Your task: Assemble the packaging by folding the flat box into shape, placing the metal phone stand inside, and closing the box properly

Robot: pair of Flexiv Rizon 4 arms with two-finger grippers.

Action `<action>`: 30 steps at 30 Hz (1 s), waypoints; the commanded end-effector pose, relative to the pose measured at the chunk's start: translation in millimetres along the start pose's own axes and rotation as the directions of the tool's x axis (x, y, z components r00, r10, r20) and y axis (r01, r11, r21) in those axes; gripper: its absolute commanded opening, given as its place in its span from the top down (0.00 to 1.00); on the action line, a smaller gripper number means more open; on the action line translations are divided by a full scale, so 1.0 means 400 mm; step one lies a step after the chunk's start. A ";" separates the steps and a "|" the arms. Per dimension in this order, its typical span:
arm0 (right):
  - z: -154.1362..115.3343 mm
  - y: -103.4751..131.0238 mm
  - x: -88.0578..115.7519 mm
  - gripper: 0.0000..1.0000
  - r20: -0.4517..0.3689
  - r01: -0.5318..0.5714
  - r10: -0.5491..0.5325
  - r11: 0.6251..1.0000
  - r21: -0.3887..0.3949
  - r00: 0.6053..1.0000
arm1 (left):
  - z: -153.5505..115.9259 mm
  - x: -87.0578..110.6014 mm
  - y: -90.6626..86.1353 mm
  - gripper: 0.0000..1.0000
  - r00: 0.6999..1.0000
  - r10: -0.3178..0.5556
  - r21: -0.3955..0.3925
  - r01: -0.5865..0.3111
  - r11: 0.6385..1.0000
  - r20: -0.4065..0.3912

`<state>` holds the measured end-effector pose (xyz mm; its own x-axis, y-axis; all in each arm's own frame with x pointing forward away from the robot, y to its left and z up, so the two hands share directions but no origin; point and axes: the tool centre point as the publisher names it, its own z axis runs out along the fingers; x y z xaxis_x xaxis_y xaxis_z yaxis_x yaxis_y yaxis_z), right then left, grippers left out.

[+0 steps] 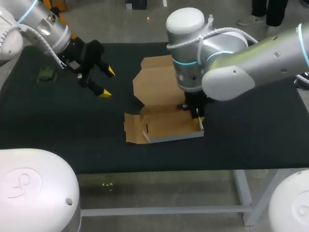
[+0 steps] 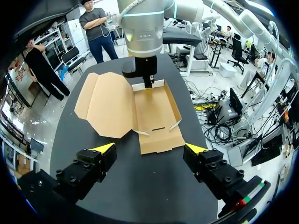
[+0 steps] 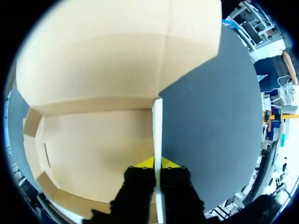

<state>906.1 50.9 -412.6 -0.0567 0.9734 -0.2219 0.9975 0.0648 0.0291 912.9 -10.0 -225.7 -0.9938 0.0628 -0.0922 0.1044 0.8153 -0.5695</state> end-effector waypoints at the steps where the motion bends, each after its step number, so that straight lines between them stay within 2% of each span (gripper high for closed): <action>1: 0.008 0.008 0.025 1.00 0.113 -0.020 0.020 1.000 -0.005 0.993 | -0.002 0.000 -0.001 0.00 1.000 0.000 -0.004 0.000 1.000 -0.002; 4: 0.012 0.009 0.023 1.00 0.133 -0.034 0.036 0.999 -0.014 0.990 | -0.002 0.000 -0.001 0.00 1.000 0.000 -0.004 0.000 1.000 -0.002; 6: 0.014 0.009 0.021 1.00 0.113 -0.044 0.047 0.999 -0.020 0.993 | -0.002 0.000 -0.001 0.00 1.000 0.000 -0.004 0.000 1.000 -0.002; 12: 0.006 0.001 0.008 1.00 -0.064 -0.049 0.047 0.999 -0.021 0.997 | -0.002 0.000 -0.001 0.00 1.000 0.000 -0.004 0.000 1.000 -0.002; 18: -0.005 -0.001 0.007 1.00 -0.175 -0.035 0.030 0.999 -0.023 0.984 | -0.002 0.000 -0.001 0.00 1.000 0.000 -0.004 0.000 1.000 -0.002; 30: -0.003 0.008 0.029 1.00 -0.243 0.004 -0.005 1.000 -0.006 0.970 | -0.002 0.000 -0.001 0.00 1.000 0.000 -0.004 0.000 1.000 -0.002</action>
<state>906.7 64.0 -412.5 -0.0673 0.9977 0.0035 0.9969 0.0671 0.0400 912.9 -10.0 -225.6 -0.9938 0.0628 -0.0921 0.1043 0.8154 -0.5695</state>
